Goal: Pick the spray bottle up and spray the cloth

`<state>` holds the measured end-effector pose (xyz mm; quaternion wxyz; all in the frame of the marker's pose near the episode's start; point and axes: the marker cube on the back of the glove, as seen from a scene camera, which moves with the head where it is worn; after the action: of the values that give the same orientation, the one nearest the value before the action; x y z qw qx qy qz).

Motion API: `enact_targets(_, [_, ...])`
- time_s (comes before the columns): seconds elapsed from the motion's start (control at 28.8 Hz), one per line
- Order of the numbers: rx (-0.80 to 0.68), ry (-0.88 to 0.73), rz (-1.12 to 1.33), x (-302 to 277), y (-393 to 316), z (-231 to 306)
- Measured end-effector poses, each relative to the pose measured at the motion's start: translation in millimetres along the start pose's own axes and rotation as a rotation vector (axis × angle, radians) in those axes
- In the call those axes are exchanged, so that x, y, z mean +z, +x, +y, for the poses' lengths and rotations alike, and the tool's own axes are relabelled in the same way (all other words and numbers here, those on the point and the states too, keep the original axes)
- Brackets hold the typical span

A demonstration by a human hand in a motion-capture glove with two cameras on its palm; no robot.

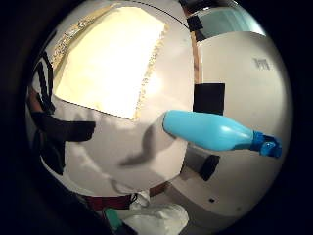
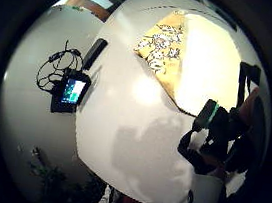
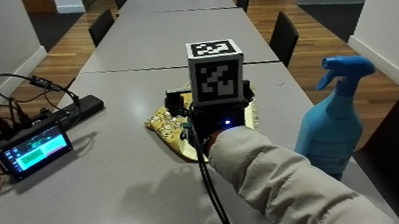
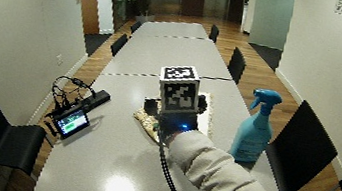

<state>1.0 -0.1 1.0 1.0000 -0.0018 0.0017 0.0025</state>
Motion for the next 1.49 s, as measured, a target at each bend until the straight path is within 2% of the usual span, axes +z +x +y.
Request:
enact_targets(0.35, [-0.023,-0.001,0.014,-4,2,14])
enact_targets(0.49, [-0.176,0.087,-0.127,-16,4,64])
enact_targets(0.69, [-0.485,0.344,-0.44,-29,58,118])
enact_targets(0.76, [-0.444,0.37,-0.646,-33,70,133])
enact_targets(0.87, [-0.192,0.387,-1.021,-34,97,153])
enact_targets(0.97, [0.047,0.468,-1.107,-14,153,138])
enact_targets(1.04, [0.115,0.492,-1.132,-2,178,121])
enact_targets(1.11, [0.1,0.485,-1.165,9,189,100])
enact_targets(1.28, [-0.051,0.464,-1.224,31,199,62])
enact_targets(1.49, [0.002,0.586,-1.224,29,202,72])
